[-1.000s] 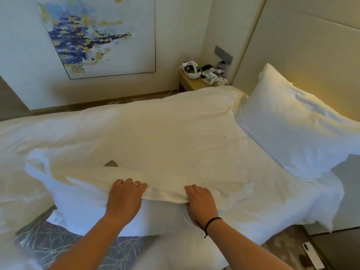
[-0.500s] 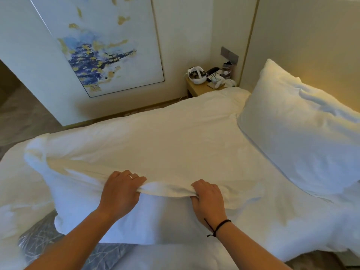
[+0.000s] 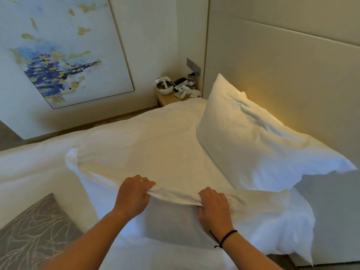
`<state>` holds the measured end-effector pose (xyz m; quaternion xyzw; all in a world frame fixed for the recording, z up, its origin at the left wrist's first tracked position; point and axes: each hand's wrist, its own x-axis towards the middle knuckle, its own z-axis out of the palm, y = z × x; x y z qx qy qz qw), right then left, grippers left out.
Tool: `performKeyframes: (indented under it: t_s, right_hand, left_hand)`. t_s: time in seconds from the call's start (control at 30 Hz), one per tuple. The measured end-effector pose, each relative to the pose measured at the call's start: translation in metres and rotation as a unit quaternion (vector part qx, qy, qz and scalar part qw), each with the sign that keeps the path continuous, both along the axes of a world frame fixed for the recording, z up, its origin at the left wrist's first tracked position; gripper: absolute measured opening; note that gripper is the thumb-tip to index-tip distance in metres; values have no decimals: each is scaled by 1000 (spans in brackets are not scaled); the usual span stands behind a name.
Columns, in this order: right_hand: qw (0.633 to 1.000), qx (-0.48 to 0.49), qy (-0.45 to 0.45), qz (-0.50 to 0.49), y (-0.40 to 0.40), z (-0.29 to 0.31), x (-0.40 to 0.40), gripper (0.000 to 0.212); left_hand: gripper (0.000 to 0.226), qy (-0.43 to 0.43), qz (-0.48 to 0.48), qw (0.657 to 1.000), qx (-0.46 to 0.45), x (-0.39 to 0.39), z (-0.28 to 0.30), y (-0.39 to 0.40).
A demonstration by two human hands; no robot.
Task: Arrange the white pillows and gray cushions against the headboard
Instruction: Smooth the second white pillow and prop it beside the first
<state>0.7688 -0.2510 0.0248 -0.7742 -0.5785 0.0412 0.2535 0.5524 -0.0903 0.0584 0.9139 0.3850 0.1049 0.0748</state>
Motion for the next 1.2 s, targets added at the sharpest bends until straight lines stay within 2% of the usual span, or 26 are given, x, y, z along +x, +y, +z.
performKeyframes:
  t_s: [0.13, 0.23, 0.33, 0.5, 0.6, 0.67, 0.8, 0.93, 1.03, 1.2]
  right_hand:
    - [999, -48, -12, -17, -8, -14, 21, 32]
    - [993, -113, -29, -21, -11, -31, 29, 35]
    - [983, -179, -30, -10, -13, -52, 26, 31]
    - [976, -215, -33, -26, 13, -69, 32, 15]
    - [971, -234, -48, -10, 25, -73, 44, 24]
    - [968, -246, -46, -12, 30, -72, 48, 23]
    - [966, -256, -26, -14, 38, -70, 54, 16]
    - [971, -239, 11, -22, 48, -66, 67, 16]
    - [978, -204, 36, -24, 59, -54, 86, 9]
    - [989, -122, 49, -65, 89, -13, 136, 15]
  left_hand:
    - [36, 13, -6, 1000, -19, 34, -21, 7]
    - [38, 58, -41, 997, -42, 49, -49, 13]
    - [37, 91, -49, 992, -77, 53, -74, 14]
    - [35, 71, -57, 993, -80, 55, -96, 40]
    - [37, 60, -65, 993, -81, 65, -105, 54]
    - [41, 65, -70, 992, -84, 72, -109, 57]
    - [40, 69, -67, 992, -83, 83, -113, 59]
    - [38, 53, -74, 995, -42, 101, -106, 74]
    - [34, 59, -96, 994, -5, 127, -87, 97]
    - [35, 69, -112, 991, 20, 205, -43, 149]
